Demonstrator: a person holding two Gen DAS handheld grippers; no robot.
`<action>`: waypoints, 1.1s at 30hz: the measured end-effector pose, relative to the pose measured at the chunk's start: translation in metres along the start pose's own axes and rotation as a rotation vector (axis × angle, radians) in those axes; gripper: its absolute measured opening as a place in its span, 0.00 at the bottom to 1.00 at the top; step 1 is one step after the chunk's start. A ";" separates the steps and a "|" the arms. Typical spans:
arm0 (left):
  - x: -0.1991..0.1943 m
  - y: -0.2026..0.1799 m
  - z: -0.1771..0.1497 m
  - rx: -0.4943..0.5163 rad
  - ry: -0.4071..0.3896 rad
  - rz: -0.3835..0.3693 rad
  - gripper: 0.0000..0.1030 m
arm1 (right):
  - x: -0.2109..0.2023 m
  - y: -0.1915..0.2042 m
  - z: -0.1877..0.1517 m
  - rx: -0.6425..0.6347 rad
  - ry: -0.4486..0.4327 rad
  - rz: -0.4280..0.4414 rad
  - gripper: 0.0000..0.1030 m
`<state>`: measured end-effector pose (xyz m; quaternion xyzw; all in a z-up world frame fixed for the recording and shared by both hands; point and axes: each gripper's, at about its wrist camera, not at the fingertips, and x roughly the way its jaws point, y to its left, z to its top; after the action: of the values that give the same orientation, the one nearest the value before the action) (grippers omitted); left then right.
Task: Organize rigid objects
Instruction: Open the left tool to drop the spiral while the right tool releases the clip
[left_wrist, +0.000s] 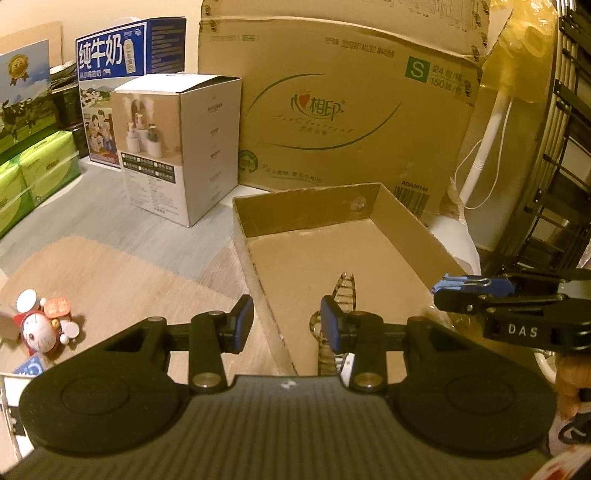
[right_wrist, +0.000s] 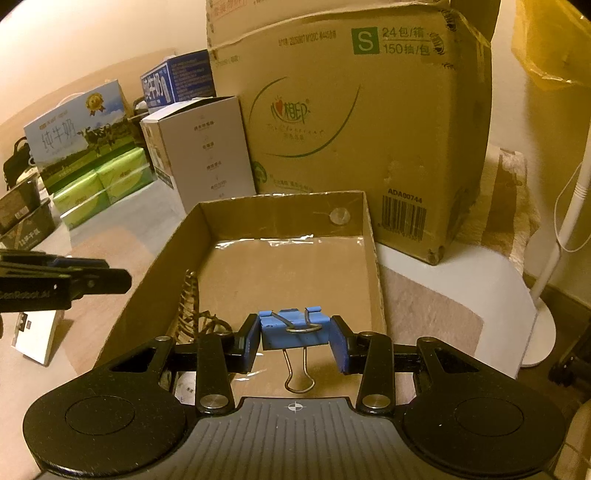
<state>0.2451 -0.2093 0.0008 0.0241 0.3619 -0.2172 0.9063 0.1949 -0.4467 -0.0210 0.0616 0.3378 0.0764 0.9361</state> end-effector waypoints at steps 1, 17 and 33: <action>-0.002 0.000 -0.002 -0.004 0.001 -0.002 0.35 | -0.001 0.000 -0.001 -0.001 0.000 -0.001 0.39; -0.012 -0.001 -0.010 -0.001 0.013 -0.002 0.47 | -0.005 0.011 -0.003 -0.022 0.002 -0.041 0.60; -0.057 0.011 -0.031 -0.021 -0.004 0.015 0.57 | -0.043 0.047 -0.015 -0.029 0.015 -0.065 0.72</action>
<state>0.1927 -0.1712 0.0143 0.0171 0.3623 -0.2065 0.9087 0.1474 -0.4073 0.0023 0.0362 0.3455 0.0511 0.9363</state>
